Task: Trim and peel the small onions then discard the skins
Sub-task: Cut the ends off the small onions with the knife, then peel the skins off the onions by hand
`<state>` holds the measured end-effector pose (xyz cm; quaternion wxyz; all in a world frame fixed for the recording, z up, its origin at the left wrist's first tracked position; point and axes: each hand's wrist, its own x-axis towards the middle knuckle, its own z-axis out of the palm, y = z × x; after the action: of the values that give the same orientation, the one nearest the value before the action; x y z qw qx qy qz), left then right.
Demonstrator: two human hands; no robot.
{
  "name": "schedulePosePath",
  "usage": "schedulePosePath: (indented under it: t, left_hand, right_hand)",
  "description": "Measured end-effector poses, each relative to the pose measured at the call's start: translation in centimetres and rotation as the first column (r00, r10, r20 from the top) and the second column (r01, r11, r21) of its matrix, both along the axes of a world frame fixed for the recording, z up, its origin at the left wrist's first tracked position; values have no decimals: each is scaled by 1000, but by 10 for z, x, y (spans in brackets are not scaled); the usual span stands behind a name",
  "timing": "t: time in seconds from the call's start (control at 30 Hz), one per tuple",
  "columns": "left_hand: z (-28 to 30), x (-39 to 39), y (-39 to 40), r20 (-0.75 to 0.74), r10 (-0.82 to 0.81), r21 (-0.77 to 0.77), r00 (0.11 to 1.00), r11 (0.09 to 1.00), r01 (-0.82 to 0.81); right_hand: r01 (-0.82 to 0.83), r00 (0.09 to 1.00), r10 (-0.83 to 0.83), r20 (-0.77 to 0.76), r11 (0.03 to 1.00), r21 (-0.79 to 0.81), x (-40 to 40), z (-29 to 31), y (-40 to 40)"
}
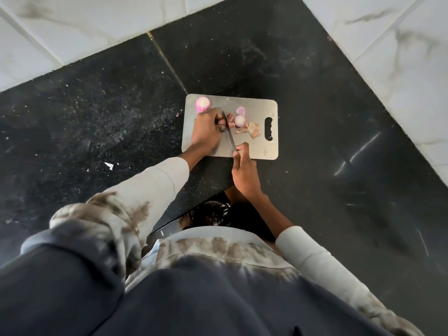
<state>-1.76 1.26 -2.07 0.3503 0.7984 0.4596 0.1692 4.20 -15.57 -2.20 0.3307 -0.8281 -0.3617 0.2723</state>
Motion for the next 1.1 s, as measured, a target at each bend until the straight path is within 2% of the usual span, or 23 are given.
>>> schedulePosePath:
  t: [0.13, 0.27, 0.47, 0.67, 0.9, 1.03, 1.1]
  left_hand:
    - [-3, -4, 0, -14, 2, -8, 1000, 1000, -3]
    - [1, -6, 5, -49, -43, 7, 998, 999, 44]
    - [1, -4, 6, -70, -99, 15, 993, 995, 100]
    - [-2, -3, 9, -59, -110, -9, 992, 994, 110]
    - [-5, -2, 9, -48, -127, 12, 991, 992, 128]
    - [-16, -7, 13, 33, -39, -61, 999, 997, 41]
    - [-20, -9, 13, 79, 31, -130, 996, 991, -20]
  right_hand:
    - [54, 996, -49, -81, 997, 60, 8, 5, -15]
    - [96, 995, -99, 16, 989, 114, 31, 13, -11]
    - [221, 952, -213, 221, 975, -10, 69, 15, -2]
    - [325, 923, -306, 234, 945, -44, 95, 5, 1]
    - [345, 912, -335, 238, 939, 1, 103, -5, 1]
    - [372, 861, -334, 384, 928, -28, 98, -2, 10]
    - [358, 858, -329, 394, 934, 1, 94, 2, 18]
